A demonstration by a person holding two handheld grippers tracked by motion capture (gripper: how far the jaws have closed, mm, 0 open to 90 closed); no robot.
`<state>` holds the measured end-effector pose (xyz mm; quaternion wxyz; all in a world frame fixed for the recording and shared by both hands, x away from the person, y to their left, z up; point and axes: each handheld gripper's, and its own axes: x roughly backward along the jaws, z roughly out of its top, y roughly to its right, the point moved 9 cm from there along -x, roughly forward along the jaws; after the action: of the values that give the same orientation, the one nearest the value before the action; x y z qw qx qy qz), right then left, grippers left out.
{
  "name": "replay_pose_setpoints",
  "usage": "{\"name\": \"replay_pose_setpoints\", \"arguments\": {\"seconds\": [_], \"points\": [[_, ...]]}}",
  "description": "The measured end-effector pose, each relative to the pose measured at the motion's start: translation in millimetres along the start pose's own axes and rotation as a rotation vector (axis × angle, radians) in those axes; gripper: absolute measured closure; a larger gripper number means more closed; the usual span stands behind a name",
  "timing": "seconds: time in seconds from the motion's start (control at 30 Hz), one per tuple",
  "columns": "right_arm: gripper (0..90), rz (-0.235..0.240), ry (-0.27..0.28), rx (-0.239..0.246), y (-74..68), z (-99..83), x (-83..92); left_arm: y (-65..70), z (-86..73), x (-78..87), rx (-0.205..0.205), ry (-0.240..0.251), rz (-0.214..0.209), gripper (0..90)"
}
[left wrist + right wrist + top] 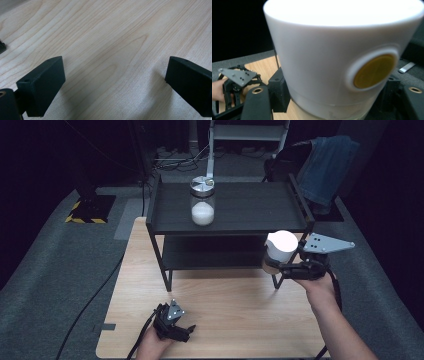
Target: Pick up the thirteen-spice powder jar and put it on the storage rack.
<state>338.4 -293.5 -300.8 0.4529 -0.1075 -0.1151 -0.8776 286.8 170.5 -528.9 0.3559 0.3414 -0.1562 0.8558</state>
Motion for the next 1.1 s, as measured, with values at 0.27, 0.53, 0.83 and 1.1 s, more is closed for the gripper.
{"name": "replay_pose_setpoints", "arguments": {"seconds": [0.27, 0.53, 0.83, 1.1], "points": [[30.3, -0.011, 0.009, 0.039, -4.0, 29.6, 5.4, -0.5, 0.3, -0.4, -0.002, 0.001, -0.003, 2.8], [30.3, -0.005, 0.031, 0.043, -0.9, 60.5, 8.0, -0.6, 0.4, -0.6, -0.004, 0.003, -0.003, 2.8], [30.3, 0.005, 0.044, 0.032, 5.9, 90.8, 1.3, -0.6, 0.4, -0.6, -0.004, 0.003, -0.003, 2.8], [30.3, -0.011, 0.075, 0.033, 12.4, 102.0, -9.7, -0.6, 0.4, -0.6, -0.004, 0.002, -0.004, 2.8]]}}
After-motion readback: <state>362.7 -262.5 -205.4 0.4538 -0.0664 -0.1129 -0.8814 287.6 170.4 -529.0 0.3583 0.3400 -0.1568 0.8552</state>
